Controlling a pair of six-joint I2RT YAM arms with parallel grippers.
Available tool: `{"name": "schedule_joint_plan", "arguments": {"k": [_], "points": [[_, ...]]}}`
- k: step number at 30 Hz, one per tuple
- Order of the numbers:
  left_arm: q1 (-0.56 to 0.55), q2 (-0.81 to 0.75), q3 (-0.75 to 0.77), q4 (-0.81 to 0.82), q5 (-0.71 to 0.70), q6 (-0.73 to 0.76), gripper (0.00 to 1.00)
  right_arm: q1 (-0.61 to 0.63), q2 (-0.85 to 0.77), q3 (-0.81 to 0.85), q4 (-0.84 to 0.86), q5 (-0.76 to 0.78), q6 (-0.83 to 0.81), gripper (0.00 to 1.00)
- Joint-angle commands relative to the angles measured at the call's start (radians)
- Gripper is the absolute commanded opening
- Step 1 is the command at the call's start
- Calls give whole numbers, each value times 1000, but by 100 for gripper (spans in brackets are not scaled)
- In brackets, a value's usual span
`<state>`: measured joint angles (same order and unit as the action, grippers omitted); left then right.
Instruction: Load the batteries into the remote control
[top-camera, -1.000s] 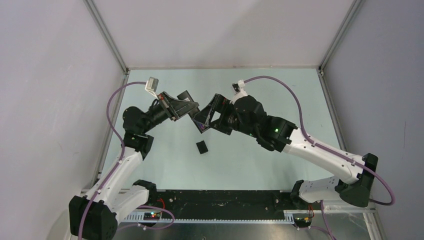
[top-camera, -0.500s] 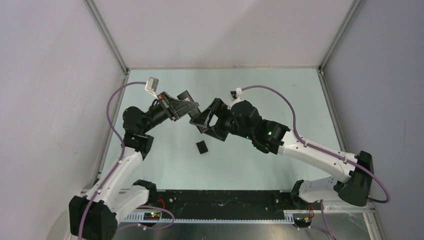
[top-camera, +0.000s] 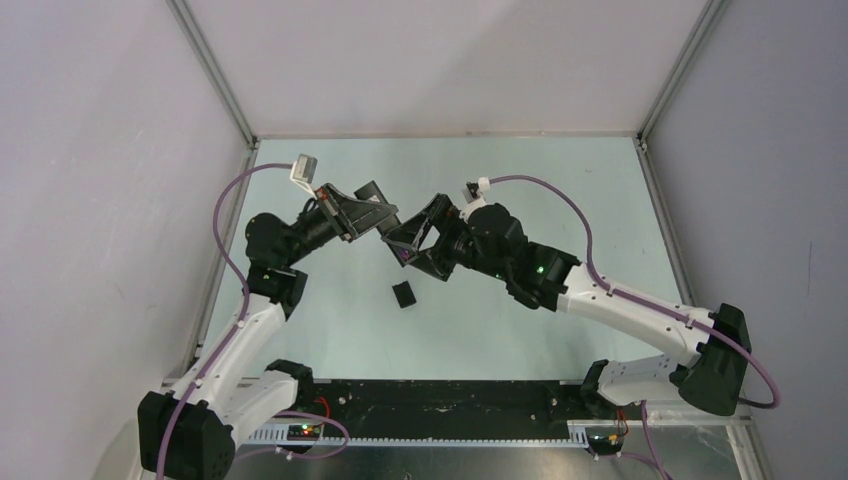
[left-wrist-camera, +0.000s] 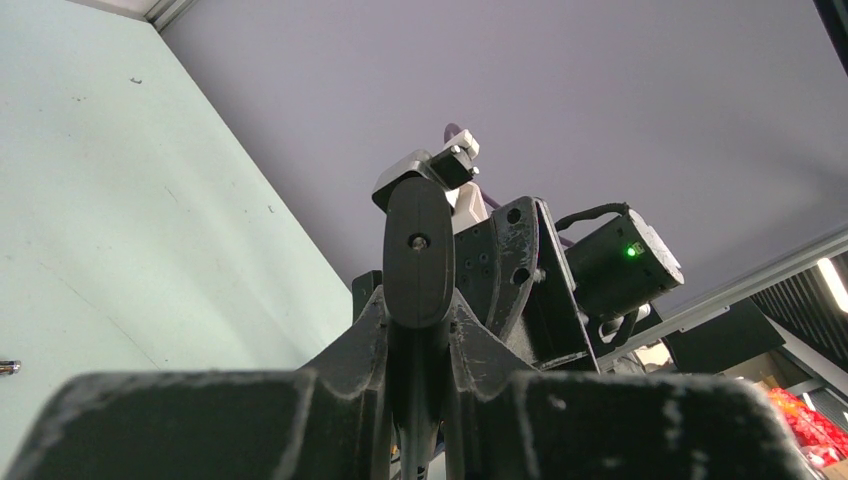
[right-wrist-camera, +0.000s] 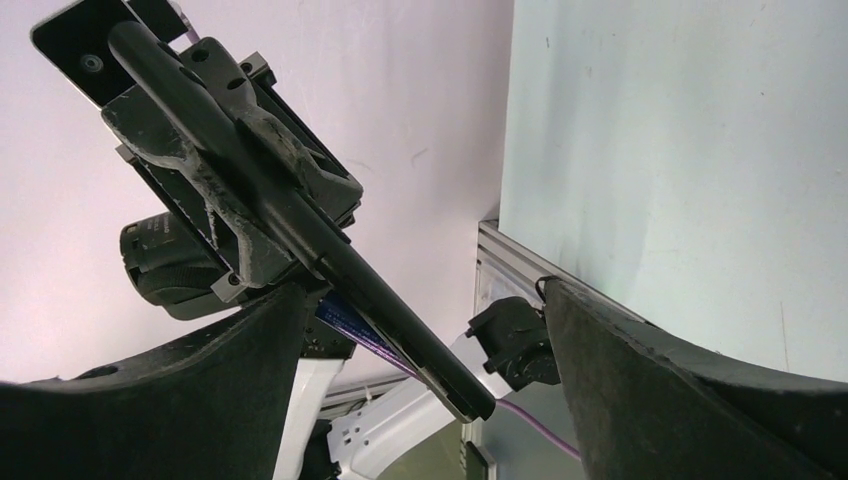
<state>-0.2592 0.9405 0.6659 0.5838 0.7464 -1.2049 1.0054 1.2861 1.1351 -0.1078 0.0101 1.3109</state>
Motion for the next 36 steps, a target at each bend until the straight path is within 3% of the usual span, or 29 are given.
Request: {"name": "schedule_joint_plan", "arguments": {"k": [1, 15, 36], "points": [[1, -18, 11, 48, 15, 1, 0, -7, -35, -8, 74, -25, 28, 91], [1, -28, -1, 48, 15, 5, 0, -21, -25, -9, 90, -50, 40, 89], [2, -28, 5, 48, 11, 7, 0, -35, -7, -9, 97, -111, 41, 64]]}}
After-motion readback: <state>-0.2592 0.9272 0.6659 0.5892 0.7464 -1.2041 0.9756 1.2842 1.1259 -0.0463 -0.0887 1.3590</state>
